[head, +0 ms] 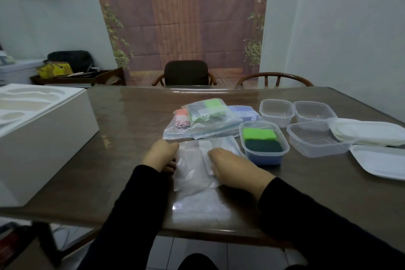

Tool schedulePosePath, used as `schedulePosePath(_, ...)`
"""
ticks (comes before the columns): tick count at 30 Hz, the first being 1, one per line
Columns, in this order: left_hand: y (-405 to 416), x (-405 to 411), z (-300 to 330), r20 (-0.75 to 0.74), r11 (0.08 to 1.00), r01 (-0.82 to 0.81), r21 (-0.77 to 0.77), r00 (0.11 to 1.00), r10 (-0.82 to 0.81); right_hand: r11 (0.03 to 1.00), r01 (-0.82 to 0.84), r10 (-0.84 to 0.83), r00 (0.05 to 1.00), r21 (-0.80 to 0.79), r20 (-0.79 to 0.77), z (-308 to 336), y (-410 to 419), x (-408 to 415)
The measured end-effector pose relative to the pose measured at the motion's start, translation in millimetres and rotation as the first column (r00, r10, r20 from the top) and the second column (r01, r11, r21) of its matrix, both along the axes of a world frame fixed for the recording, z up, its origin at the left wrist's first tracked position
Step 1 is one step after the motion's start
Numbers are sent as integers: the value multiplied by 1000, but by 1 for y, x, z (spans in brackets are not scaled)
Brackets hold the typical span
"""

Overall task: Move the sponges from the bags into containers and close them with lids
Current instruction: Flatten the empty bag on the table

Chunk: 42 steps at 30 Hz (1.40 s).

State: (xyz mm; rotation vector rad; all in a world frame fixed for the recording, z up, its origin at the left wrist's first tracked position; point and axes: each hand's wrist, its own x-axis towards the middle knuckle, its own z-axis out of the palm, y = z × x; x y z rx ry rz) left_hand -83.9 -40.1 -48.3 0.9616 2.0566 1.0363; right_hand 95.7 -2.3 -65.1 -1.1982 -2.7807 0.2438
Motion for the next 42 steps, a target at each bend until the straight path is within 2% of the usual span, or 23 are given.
schedulePosePath(1, 1, 0, 0, -32, 1000, 14, 5, 999, -14, 1000, 0, -1, 1000, 17, 17, -1, -1, 0)
schedulePosePath(3, 2, -1, 2, -201, 998, 53, 33, 979, -45, 999, 0, -2, 999, 45, 43, 2, -3, 1)
schedulePosePath(5, 2, -7, 5, -365, 997, 69, 25, 930, -55, 999, 13, -15, 1000, 42, 26, 9, -4, 0)
schedulePosePath(10, 9, -24, 18, -630, 994, 82, -75, 768, -111, 993, 33, -24, 996, 113, -85, 7, 4, -9)
schedulePosePath(12, 10, -7, 21, -705, 990, 110, -91, 695, -142, 989, 44, -29, 994, 141, -102, -5, 8, -11)
schedulePosePath(15, 9, 35, 5, -798, 961, 271, -63, 565, -212, 996, 75, -69, 992, 57, -108, -24, 13, -14)
schedulePosePath(17, 7, 58, -14, -847, 913, 375, -161, 422, -323, 995, 91, -87, 990, 35, -108, -33, 17, -14)
schedulePosePath(19, 7, 64, -31, -837, 886, 378, -269, 364, -409, 991, 135, -133, 988, 21, -76, -34, 16, -12)
schedulePosePath(21, 7, 57, -40, -820, 887, 362, -286, 386, -422, 983, 182, -183, 982, -16, -54, -30, 14, -8)
schedulePosePath(26, 1, 23, -38, -660, 891, 313, -329, 599, -454, 981, 188, -191, 978, -39, -87, -25, 11, -6)
schedulePosePath(31, 3, 9, -42, -662, 927, 203, -314, 653, -368, 979, 191, -195, 979, -65, -64, -23, 10, -7)
schedulePosePath(33, 7, 6, -40, -668, 955, 125, -268, 691, -277, 980, 184, -188, 980, -75, -57, -22, 10, -7)
schedulePosePath(36, 16, -3, -33, -636, 991, 56, -121, 762, -121, 980, 182, -187, 981, -82, -57, -22, 10, -6)
schedulePosePath(39, 21, -8, -20, -366, 995, 37, 95, 931, 1, 981, 179, -183, 981, -80, -57, -22, 10, -5)
schedulePosePath(41, 24, -11, -14, -259, 987, 4, 160, 965, 38, 982, 176, -181, 982, -73, -62, -23, 10, -5)
schedulePosePath(42, 22, -11, -10, -272, 991, 6, 131, 962, 31, 982, 174, -178, 982, -66, -65, -23, 10, -5)
